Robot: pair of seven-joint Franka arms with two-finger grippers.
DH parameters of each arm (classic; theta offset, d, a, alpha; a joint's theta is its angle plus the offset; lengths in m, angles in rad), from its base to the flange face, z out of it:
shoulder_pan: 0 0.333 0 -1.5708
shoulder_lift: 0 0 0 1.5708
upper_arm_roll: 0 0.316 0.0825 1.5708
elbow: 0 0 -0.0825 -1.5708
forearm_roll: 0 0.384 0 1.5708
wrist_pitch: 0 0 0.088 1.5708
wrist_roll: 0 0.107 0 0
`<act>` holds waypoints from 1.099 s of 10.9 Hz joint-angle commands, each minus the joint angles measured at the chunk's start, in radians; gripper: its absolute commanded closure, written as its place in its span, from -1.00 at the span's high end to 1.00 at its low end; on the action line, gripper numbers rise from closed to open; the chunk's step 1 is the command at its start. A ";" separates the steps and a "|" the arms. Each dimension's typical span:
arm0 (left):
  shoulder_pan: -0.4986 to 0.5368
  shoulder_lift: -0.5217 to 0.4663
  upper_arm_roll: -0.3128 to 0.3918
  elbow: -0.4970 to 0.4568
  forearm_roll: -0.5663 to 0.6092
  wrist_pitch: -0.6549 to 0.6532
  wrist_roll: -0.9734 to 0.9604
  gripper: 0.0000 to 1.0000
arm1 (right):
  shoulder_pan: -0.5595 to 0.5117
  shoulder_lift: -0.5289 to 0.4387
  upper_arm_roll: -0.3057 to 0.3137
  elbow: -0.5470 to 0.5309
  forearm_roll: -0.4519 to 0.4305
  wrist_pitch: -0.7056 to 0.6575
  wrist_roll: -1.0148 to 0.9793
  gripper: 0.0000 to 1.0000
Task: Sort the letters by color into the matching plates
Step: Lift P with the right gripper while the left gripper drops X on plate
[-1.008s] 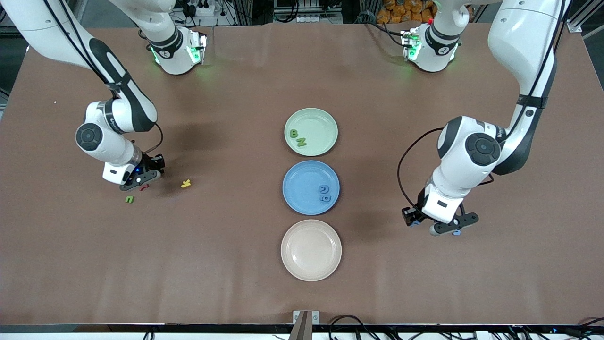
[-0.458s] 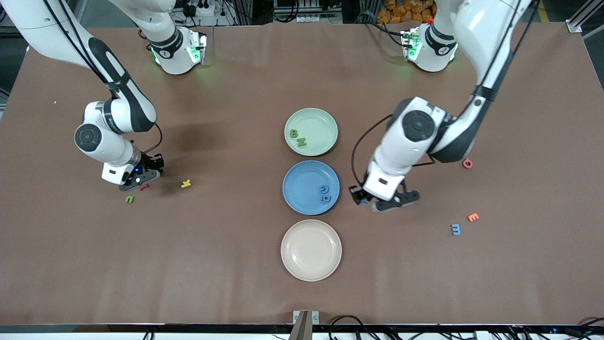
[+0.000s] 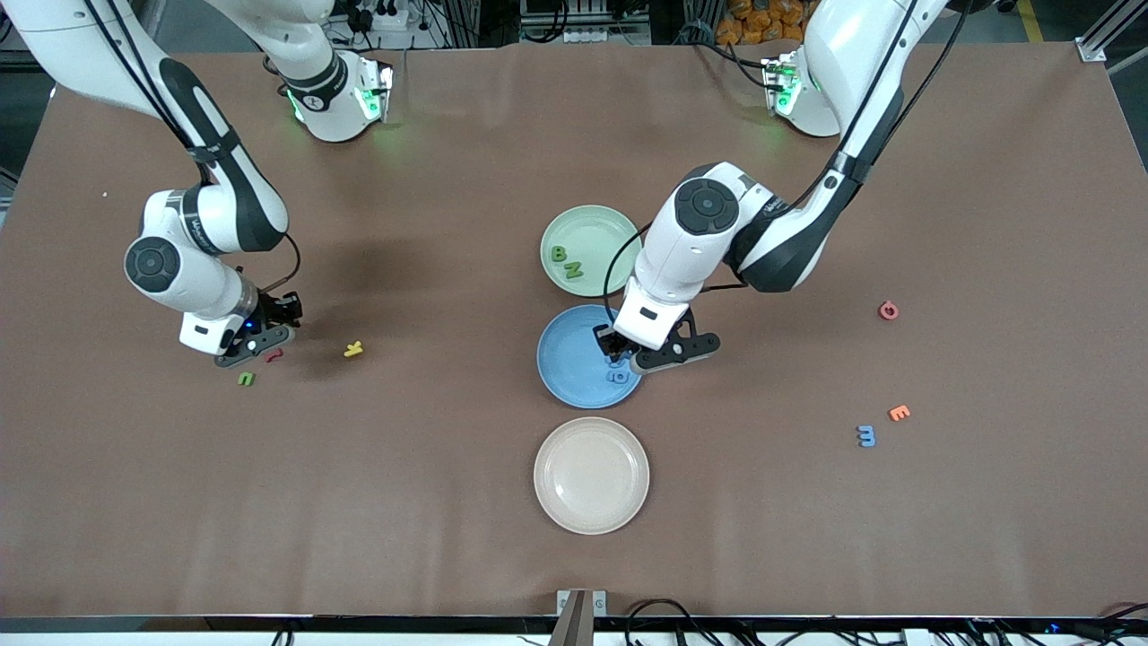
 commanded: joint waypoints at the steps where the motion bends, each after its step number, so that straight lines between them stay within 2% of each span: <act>1: -0.012 0.067 0.016 0.032 -0.002 -0.020 -0.030 -1.00 | 0.049 -0.061 0.005 -0.008 0.016 -0.054 0.088 -0.79; 2: -0.022 0.092 0.020 0.034 -0.002 -0.020 -0.031 -1.00 | 0.067 -0.076 0.008 -0.009 0.027 -0.068 0.124 -0.79; 6: -0.044 0.130 0.021 0.031 0.000 -0.020 -0.032 -1.00 | 0.179 -0.112 0.008 -0.005 0.183 -0.103 0.211 -0.79; 7: -0.044 0.132 0.021 0.029 0.001 -0.023 -0.031 -0.63 | 0.214 -0.112 0.008 -0.005 0.184 -0.103 0.286 -0.79; 8: -0.046 0.130 0.025 0.027 0.009 -0.040 -0.031 0.63 | 0.265 -0.112 0.008 -0.002 0.184 -0.101 0.363 -0.79; 9: -0.046 0.129 0.027 0.029 0.051 -0.075 -0.029 1.00 | 0.291 -0.110 0.008 0.006 0.184 -0.101 0.416 -0.78; 12: -0.047 0.126 0.027 0.032 0.073 -0.088 -0.027 1.00 | 0.389 -0.112 0.010 0.017 0.185 -0.091 0.545 -0.79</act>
